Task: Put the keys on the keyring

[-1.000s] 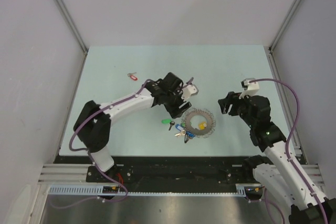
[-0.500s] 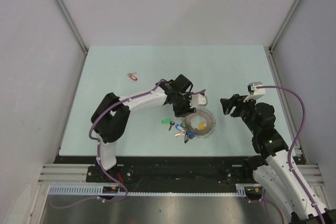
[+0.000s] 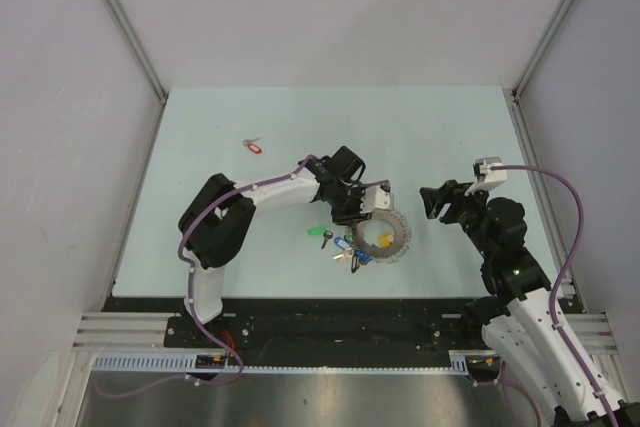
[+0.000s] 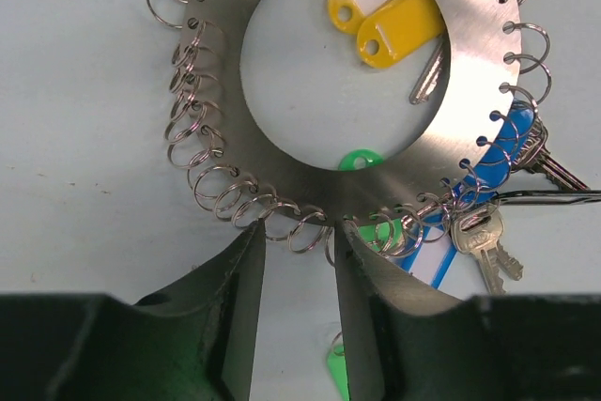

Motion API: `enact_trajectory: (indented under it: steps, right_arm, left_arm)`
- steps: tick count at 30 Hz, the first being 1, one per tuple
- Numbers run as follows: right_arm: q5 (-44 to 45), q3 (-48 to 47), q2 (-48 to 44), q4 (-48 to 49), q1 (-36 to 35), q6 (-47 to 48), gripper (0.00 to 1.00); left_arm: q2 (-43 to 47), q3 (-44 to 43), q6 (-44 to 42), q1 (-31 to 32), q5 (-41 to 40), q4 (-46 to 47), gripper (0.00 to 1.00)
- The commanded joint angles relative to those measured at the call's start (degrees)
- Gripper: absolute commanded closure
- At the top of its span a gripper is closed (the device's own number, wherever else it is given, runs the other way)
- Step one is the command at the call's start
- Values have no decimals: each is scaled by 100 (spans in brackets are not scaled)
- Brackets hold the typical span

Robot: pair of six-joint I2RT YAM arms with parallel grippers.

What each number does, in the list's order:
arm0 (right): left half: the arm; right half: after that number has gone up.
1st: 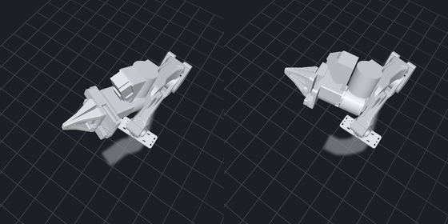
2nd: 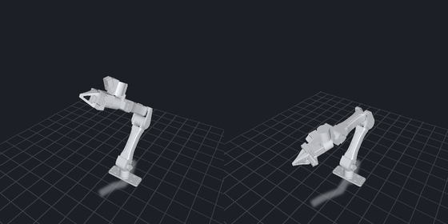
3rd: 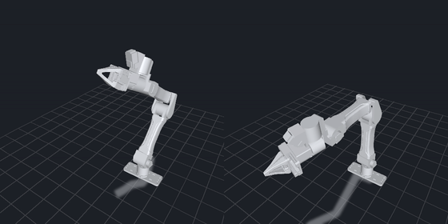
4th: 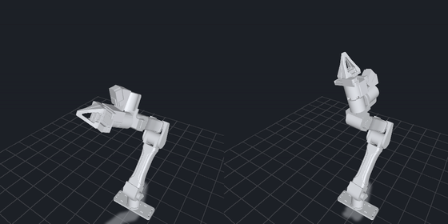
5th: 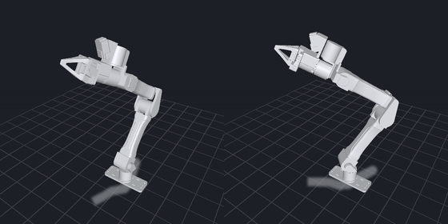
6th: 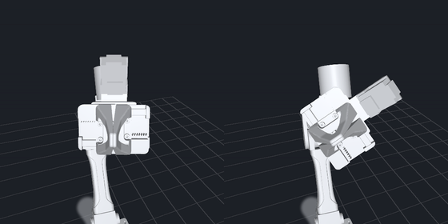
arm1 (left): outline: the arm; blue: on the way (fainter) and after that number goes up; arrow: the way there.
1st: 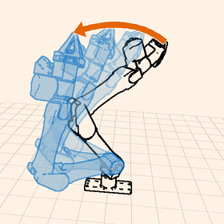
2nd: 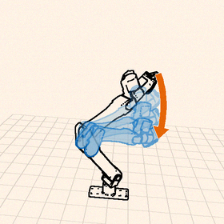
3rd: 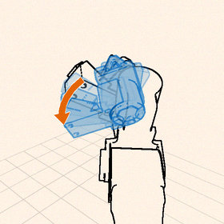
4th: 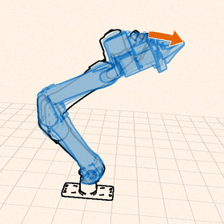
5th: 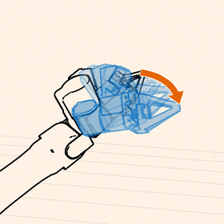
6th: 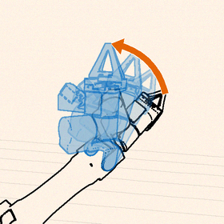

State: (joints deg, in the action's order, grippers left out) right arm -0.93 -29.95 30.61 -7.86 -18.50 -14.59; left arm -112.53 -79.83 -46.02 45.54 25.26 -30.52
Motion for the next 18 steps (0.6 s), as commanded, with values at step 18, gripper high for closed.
enact_trajectory:
  steps: [18]
  right_arm:
    - [-4,7,15,223,22,9,35]
  left_arm:
    - [-533,-357,-452,-124,594,-463,75]
